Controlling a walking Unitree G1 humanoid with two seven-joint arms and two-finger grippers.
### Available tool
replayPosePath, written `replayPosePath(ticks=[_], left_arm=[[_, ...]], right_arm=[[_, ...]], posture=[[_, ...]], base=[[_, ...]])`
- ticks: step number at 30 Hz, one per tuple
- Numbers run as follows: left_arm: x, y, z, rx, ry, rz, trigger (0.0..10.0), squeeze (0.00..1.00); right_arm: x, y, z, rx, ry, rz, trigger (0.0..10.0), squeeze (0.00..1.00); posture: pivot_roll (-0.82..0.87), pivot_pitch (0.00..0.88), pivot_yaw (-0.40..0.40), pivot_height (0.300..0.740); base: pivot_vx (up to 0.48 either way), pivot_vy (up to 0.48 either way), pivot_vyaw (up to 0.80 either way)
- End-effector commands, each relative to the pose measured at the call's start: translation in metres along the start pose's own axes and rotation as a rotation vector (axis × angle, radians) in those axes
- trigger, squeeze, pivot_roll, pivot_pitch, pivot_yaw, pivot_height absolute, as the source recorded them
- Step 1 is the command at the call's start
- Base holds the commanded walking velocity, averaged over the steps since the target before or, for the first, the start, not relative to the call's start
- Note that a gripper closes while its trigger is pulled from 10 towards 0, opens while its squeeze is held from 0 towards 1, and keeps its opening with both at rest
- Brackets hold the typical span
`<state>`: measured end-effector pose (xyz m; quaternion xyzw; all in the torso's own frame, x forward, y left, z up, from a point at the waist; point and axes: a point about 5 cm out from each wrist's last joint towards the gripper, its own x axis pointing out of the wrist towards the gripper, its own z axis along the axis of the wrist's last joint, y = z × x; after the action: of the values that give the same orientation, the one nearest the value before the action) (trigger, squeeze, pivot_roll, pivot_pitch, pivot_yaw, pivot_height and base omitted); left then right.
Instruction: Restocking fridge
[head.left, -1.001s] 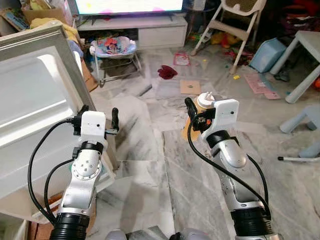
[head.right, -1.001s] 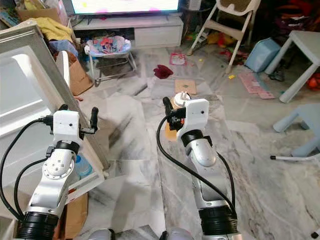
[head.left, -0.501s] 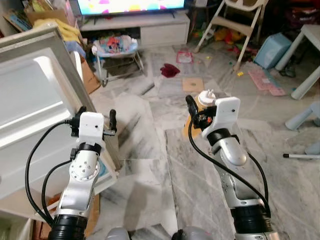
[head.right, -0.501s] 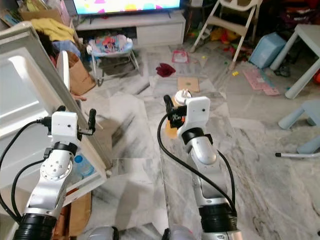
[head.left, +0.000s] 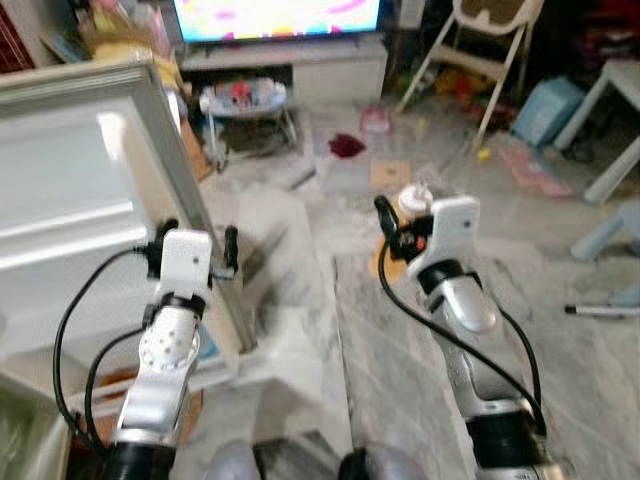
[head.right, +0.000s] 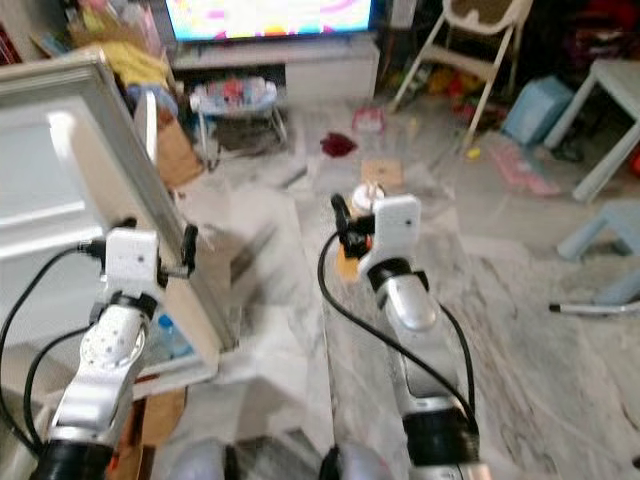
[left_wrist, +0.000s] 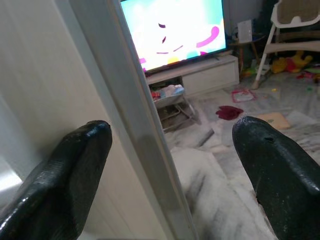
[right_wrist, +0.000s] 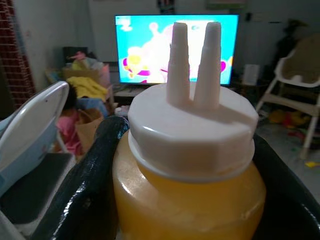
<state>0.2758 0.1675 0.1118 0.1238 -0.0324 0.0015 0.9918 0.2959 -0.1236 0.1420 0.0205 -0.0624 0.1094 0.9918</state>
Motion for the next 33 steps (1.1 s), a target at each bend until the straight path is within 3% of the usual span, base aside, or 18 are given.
replayPosePath(ticks=[1,8,17,22,25,33], left_arm=[[-0.001,0.008,0.0,-0.003,0.004,0.022,10.0,0.0],[-0.005,0.003,0.005,-0.023,-0.022,-0.07,10.0,0.0],[-0.002,0.006,-0.001,-0.017,0.004,-0.069,10.0,0.0],[0.011,0.001,0.001,-0.018,-0.004,-0.082,10.0,0.0],[0.026,-0.011,0.007,-0.016,-0.021,-0.112,10.0,0.0],[0.045,-0.034,0.021,-0.034,-0.059,-0.17,10.0,0.0]], right_arm=[[0.003,0.004,0.007,-0.006,-0.031,0.01,10.0,0.0],[0.004,0.005,0.005,-0.003,-0.03,0.012,10.0,0.0],[0.004,0.005,0.005,-0.004,-0.033,0.014,10.0,0.0],[0.005,0.005,0.005,-0.008,-0.033,0.013,10.0,0.0],[0.005,0.005,0.005,-0.01,-0.033,0.013,10.0,0.0],[0.005,0.005,0.006,-0.016,-0.037,0.011,10.0,0.0]], posture=[[0.06,0.021,-0.022,0.74],[0.07,0.021,-0.021,0.74],[0.07,0.021,-0.023,0.74],[0.06,0.022,-0.025,0.74],[0.05,0.023,-0.027,0.74],[0.04,0.02,-0.018,0.74]], base=[[0.0,0.0,0.0],[0.0,0.0,0.0],[0.187,0.0,0.0],[0.273,0.0,0.0],[0.081,0.0,0.0],[0.0,0.0,0.0]])
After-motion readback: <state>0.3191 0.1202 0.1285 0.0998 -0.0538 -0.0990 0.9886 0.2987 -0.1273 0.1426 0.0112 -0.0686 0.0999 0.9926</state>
